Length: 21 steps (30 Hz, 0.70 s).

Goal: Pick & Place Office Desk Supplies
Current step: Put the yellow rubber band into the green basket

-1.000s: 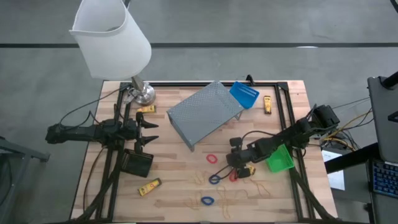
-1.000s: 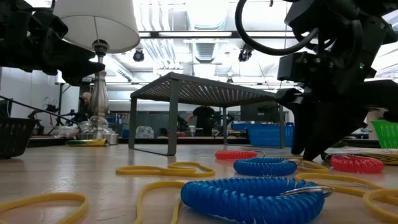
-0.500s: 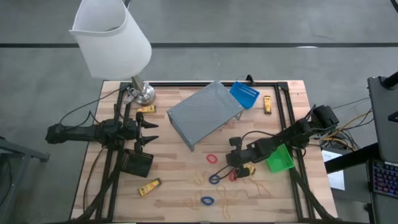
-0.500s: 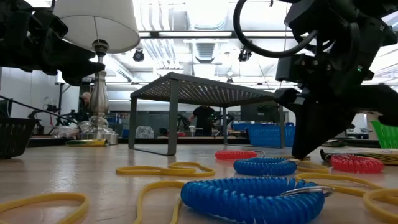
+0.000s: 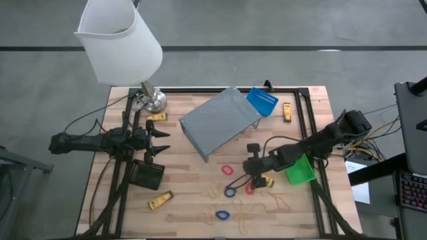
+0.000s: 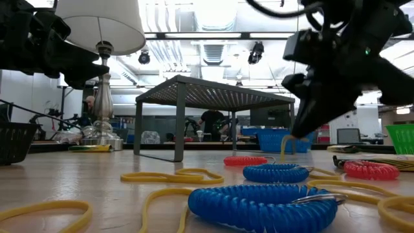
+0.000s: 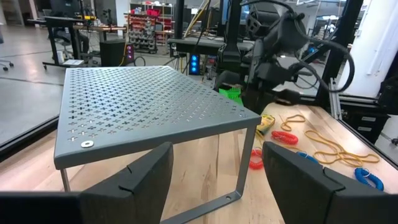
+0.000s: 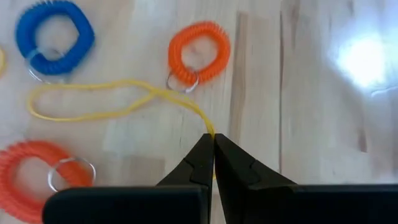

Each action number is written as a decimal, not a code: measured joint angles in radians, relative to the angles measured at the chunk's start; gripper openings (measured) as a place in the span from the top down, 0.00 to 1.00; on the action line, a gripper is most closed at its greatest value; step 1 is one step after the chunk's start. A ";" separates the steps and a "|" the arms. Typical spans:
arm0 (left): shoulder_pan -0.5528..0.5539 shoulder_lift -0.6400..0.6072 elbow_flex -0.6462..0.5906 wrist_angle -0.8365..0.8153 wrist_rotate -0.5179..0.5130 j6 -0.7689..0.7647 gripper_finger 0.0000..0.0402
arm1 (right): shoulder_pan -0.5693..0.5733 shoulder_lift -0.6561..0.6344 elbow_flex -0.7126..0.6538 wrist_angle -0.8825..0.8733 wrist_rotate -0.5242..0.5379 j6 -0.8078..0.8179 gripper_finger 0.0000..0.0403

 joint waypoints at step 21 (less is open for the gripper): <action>0.000 0.000 0.000 0.000 0.000 0.000 0.37 | 0.054 -0.188 0.001 -0.008 0.054 0.036 0.98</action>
